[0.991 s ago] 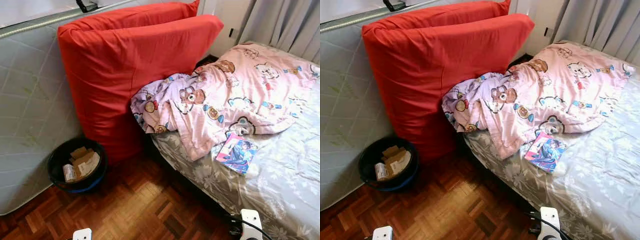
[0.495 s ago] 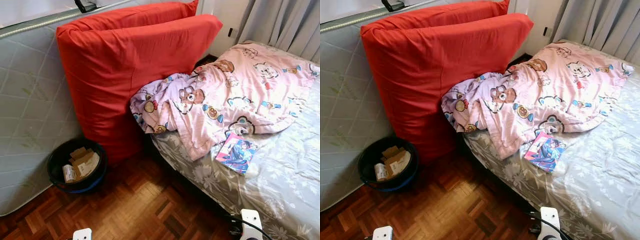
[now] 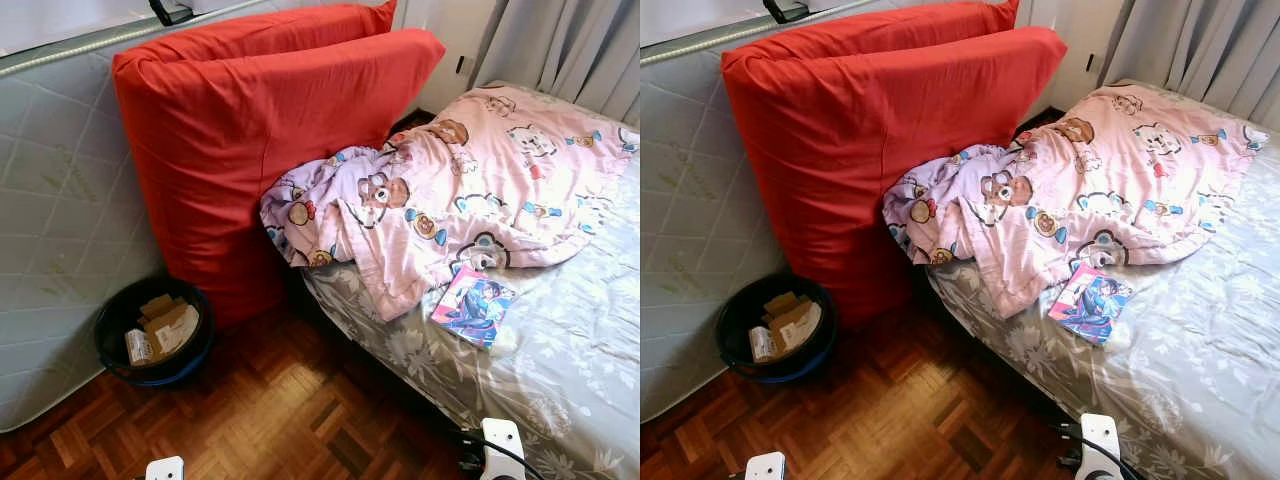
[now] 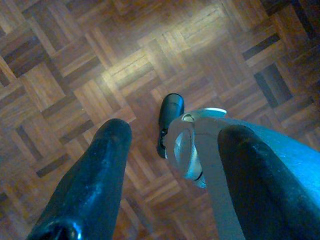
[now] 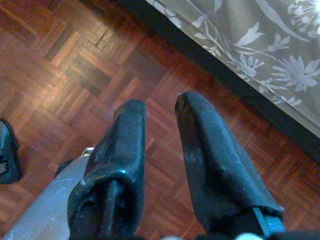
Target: Clean up the room
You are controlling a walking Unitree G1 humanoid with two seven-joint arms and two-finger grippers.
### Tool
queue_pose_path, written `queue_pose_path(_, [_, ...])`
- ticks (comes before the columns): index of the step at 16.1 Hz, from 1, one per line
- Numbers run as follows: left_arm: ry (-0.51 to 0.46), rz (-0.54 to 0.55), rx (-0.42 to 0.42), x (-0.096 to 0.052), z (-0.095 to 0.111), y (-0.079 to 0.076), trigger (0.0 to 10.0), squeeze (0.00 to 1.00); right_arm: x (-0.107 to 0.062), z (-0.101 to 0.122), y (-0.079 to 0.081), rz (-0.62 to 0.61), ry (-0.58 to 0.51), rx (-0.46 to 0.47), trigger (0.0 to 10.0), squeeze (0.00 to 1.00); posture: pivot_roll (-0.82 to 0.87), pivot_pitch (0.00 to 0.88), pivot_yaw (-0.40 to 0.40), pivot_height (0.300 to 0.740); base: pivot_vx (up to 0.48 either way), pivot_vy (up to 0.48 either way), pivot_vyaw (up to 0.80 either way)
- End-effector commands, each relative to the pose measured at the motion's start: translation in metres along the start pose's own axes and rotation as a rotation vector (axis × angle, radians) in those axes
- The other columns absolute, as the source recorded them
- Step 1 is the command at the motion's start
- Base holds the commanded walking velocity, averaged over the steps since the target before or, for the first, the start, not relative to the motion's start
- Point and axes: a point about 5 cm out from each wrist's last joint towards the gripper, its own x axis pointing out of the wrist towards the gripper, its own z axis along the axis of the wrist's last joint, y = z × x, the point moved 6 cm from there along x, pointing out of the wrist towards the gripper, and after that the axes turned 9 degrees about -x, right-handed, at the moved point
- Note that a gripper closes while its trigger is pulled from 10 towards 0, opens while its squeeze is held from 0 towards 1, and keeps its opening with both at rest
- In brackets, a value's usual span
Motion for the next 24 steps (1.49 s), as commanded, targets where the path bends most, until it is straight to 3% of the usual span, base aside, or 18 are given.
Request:
queue_pose_path(1, [0.068,0.020,0.008,0.003,0.000,0.003,10.0,0.00,-0.016,-0.048,-0.027,0.046,0.080,0.107,10.0,0.00,0.04,0.000,-0.012,0.740,0.000,0.000,0.00])
queue_pose_path(15, [0.068,0.020,0.008,0.003,0.000,0.003,10.0,0.00,-0.016,-0.048,-0.027,0.046,0.080,0.107,10.0,0.00,0.04,0.000,-0.012,0.740,0.000,0.000,0.00])
queue_pose_path(17, [0.026,0.034,0.029,0.005,0.011,0.004,10.0,0.00,-0.014,-0.040,-0.027,0.046,0.052,0.140,10.0,0.00,0.06,0.000,-0.018,0.740,0.000,0.000,0.00])
queue_pose_path(24, [-0.014,0.025,0.031,0.005,0.020,0.002,10.0,0.00,-0.014,-0.037,-0.028,0.057,0.041,0.158,10.0,0.00,0.06,0.000,-0.020,0.740,0.000,0.000,0.00])
